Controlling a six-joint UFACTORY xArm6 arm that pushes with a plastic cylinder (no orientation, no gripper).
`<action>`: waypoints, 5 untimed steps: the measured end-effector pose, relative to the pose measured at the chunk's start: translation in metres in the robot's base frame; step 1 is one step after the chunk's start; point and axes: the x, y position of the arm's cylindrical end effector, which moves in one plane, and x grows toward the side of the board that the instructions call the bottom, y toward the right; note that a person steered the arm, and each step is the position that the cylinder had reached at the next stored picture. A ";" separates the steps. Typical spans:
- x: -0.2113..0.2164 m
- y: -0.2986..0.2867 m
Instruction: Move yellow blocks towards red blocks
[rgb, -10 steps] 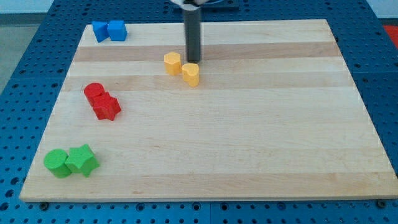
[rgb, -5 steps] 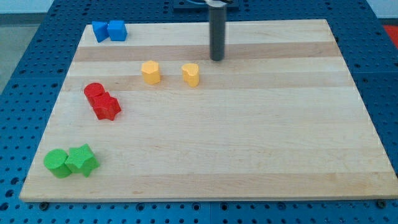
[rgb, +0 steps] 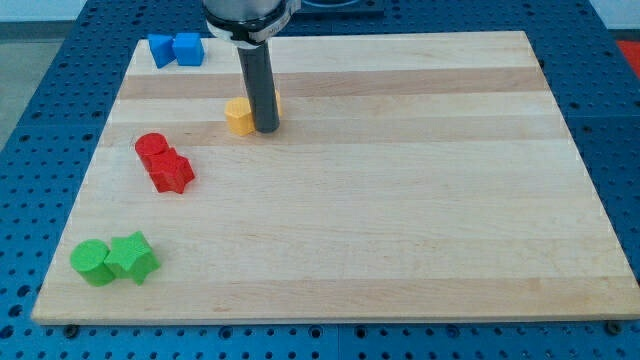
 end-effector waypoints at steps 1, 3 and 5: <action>-0.015 0.032; -0.058 -0.004; 0.003 -0.042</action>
